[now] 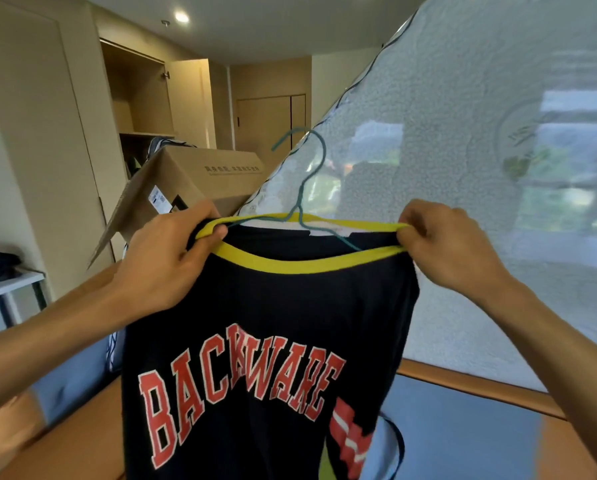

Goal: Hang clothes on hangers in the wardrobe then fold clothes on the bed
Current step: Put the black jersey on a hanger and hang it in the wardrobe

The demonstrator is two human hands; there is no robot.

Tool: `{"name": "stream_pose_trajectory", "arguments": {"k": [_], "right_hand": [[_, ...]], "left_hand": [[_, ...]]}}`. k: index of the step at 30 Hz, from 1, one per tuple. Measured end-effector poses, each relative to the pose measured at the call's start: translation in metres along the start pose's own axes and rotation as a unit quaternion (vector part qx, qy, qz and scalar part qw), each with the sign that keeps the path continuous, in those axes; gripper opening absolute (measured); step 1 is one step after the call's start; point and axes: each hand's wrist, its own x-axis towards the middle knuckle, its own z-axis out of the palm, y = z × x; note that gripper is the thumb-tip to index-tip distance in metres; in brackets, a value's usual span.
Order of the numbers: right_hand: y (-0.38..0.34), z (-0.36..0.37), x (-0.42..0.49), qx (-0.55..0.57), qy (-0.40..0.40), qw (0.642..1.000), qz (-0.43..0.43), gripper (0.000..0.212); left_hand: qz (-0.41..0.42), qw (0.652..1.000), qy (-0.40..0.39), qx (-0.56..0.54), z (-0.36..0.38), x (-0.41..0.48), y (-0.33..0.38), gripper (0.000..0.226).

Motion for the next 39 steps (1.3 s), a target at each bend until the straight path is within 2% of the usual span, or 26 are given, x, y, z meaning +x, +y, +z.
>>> {"name": "stream_pose_trajectory", "arguments": {"k": [1,2,5,7,8,10,12,14,16,20,22,25,29,30,32,34,37,39], "right_hand": [[-0.003,0.001,0.002,0.033,0.034,0.999,-0.003,0.008],[-0.006,0.003,0.004,0.072,0.031,0.997,-0.010,0.010],[-0.015,0.003,0.001,0.123,-0.122,0.985,-0.002,0.019],[-0.014,-0.005,0.001,0.076,-0.185,0.980,0.008,0.010],[-0.011,-0.009,0.002,0.028,-0.182,0.983,0.009,0.006],[-0.010,-0.018,0.003,-0.052,-0.156,0.986,0.009,0.012],[-0.015,-0.026,0.007,0.020,-0.176,0.984,-0.004,0.007],[-0.021,-0.034,0.006,0.185,-0.213,0.959,-0.020,0.003],[-0.018,-0.038,0.005,0.285,-0.206,0.936,-0.032,0.016],[-0.003,-0.016,-0.010,0.217,-0.236,0.944,-0.076,0.023],[0.001,0.000,-0.018,0.193,-0.156,0.963,-0.100,0.039],[0.004,0.002,-0.023,0.210,-0.023,0.972,-0.099,0.048],[0.011,-0.013,-0.019,0.250,0.007,0.964,-0.084,0.049],[0.012,-0.017,-0.018,0.256,0.009,0.963,-0.083,0.048],[0.013,-0.026,-0.014,0.263,0.021,0.961,-0.079,0.046],[0.015,-0.032,-0.010,0.279,0.036,0.956,-0.081,0.046],[0.020,-0.038,-0.006,0.302,0.056,0.948,-0.085,0.051],[0.024,-0.040,-0.006,0.316,0.053,0.943,-0.090,0.052]], "left_hand": [[0.002,1.000,0.005,-0.006,-0.001,0.001,0.002,0.025],[0.005,1.000,0.011,-0.006,-0.003,0.003,0.004,0.023],[0.007,1.000,0.025,0.014,-0.008,0.006,0.004,0.021],[0.005,0.999,0.024,0.026,-0.013,0.004,0.001,0.025],[0.005,0.999,0.022,0.028,-0.014,0.002,-0.001,0.026],[0.000,1.000,0.016,0.019,-0.014,-0.001,0.000,0.025],[-0.006,1.000,0.018,0.004,-0.012,-0.001,0.003,0.021],[-0.011,0.999,0.027,-0.016,-0.011,0.001,0.007,0.016],[-0.013,0.998,0.040,-0.037,-0.012,0.002,0.011,0.018],[-0.035,0.997,0.057,-0.044,-0.015,0.001,0.013,0.030],[-0.053,0.996,0.042,-0.061,-0.016,0.002,0.013,0.028],[-0.054,0.991,-0.054,-0.108,-0.023,0.005,0.012,0.033],[-0.027,0.982,-0.147,-0.115,-0.038,0.012,0.017,0.033],[-0.015,0.983,-0.151,-0.108,-0.041,0.014,0.020,0.030],[0.029,0.985,-0.148,-0.081,-0.044,0.018,0.030,0.010],[0.074,0.988,-0.121,-0.059,-0.047,0.022,0.041,0.004],[0.073,0.991,-0.090,-0.069,-0.053,0.028,0.051,0.037],[0.078,0.993,-0.063,-0.067,-0.057,0.030,0.055,0.029]]}}
